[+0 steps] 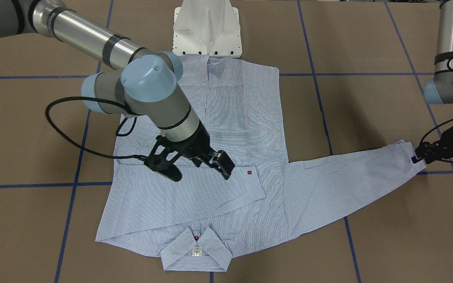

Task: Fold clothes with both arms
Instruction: 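Release the sleeve near the collar while the left gripper grasps the other cuff, then fold the other sleeve with the left gripper across the shirt while the right arm withdraws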

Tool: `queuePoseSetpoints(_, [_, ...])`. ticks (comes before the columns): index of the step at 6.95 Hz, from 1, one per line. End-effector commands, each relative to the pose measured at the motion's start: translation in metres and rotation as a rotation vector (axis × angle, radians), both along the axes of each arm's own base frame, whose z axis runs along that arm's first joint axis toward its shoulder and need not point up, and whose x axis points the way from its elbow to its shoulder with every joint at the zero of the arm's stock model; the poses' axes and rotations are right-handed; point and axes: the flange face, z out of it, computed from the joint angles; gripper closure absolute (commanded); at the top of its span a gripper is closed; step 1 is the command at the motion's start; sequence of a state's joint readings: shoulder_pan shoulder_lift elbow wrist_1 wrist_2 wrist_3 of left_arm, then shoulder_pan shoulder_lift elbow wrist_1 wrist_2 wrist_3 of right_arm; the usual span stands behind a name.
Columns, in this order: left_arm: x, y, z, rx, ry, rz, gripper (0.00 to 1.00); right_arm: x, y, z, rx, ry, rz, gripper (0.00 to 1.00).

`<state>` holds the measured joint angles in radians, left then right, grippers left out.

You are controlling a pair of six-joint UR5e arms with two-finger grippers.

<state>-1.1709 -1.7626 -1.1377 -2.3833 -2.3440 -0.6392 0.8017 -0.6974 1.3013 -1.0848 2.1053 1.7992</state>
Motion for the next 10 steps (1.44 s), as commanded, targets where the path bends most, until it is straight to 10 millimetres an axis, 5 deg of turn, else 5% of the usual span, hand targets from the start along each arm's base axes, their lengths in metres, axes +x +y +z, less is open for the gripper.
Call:
queuePoseSetpoints(1, [0.000,0.000,0.001,0.000,-0.001,-0.001,0.48,0.054,-0.007,0.037,-0.008,-0.010,-0.032,0.00])
queuePoseSetpoints(2, [0.000,0.000,0.002,-0.006,-0.002,-0.002,0.57,0.065,-0.008,0.050,-0.015,-0.007,-0.035,0.00])
queuePoseSetpoints(4, [0.008,0.003,0.001,-0.039,0.002,-0.016,1.00,0.082,-0.004,0.069,-0.019,0.000,-0.023,0.00])
queuePoseSetpoints(6, [0.011,-0.002,-0.025,-0.040,0.035,-0.040,1.00,0.118,-0.012,0.089,0.005,0.005,-0.037,0.00])
queuePoseSetpoints(8, [0.031,-0.032,-0.125,-0.116,0.183,-0.099,1.00,0.153,-0.011,0.125,0.043,0.025,-0.066,0.00])
queuePoseSetpoints(10, [0.065,-0.071,-0.264,-0.254,0.334,-0.221,1.00,0.190,-0.014,0.163,0.070,0.062,-0.061,0.00])
